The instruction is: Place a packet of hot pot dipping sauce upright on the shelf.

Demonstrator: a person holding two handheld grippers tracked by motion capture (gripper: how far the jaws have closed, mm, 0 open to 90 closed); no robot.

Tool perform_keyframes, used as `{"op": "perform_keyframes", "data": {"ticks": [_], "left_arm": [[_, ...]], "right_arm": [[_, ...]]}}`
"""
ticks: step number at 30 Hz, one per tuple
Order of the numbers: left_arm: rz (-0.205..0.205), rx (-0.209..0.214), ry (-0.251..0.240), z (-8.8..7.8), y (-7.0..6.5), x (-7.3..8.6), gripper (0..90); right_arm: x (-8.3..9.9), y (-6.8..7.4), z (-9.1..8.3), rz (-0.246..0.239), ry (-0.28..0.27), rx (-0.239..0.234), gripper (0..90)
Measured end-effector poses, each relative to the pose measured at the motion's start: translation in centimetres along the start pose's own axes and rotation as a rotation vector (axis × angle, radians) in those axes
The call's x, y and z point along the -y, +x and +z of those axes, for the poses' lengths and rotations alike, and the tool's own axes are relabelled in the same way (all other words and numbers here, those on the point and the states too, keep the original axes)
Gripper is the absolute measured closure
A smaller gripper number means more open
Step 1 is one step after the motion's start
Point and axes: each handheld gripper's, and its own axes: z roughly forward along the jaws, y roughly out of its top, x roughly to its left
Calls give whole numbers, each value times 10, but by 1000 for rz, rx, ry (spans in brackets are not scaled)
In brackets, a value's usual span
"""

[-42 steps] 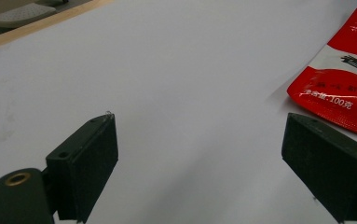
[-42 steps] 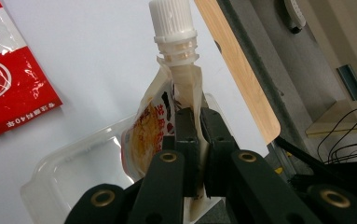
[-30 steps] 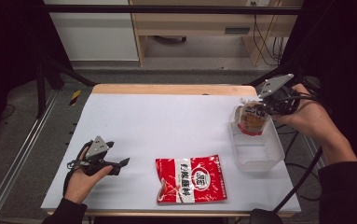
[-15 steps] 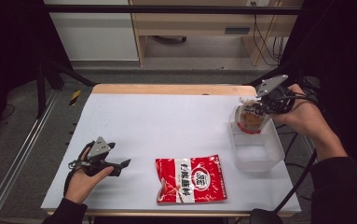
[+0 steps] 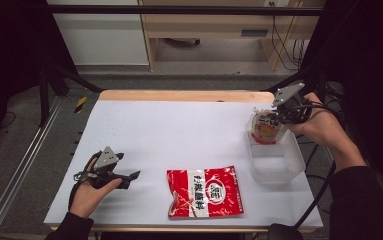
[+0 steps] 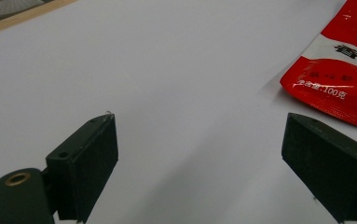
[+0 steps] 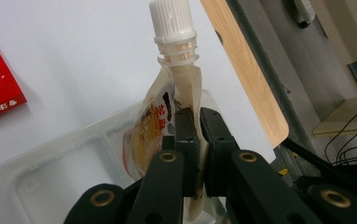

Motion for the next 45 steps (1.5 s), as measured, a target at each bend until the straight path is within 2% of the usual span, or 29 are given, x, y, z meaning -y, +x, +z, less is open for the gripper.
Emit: {"op": "perform_keyframes", "data": {"ticks": [16,17,19,38,41,45], "left_arm": [[4,6,5,0,-1,0,106],[5,6,5,0,-1,0,106],[4,6,6,0,-1,0,106],[7,9,11,1,-2,0,106],[8,11,10,1,-2,0,106],[9,11,11,1,-2,0,106]], "right_arm": [[8,7,12,10,18,-29,864],[8,8,12,22,19,-32,864],[9,8,13,11,22,-38,864],[18,18,34,52,52,-81,849],[20,18,33,55,58,-82,834],[20,17,31,77,57,-79,753]]}}
